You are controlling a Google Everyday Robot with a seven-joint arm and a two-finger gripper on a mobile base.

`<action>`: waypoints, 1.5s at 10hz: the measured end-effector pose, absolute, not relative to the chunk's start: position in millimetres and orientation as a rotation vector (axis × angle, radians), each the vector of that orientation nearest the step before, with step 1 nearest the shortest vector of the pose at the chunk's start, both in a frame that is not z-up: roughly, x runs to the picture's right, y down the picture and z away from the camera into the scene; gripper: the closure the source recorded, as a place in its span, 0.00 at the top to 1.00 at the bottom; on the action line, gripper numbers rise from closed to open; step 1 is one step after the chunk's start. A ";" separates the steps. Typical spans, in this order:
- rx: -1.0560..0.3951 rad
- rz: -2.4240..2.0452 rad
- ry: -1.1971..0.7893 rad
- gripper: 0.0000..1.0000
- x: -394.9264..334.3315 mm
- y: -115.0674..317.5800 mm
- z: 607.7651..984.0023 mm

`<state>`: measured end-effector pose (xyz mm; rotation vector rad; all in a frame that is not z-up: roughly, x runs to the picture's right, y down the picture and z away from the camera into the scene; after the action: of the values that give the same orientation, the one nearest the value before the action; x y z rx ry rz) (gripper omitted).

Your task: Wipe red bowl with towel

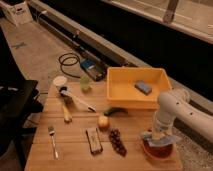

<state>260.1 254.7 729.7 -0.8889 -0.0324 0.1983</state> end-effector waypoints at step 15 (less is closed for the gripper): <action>-0.834 0.190 -0.039 0.00 256.6 240.9 730.0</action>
<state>256.6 240.9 730.0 -0.8341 -0.0386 0.1902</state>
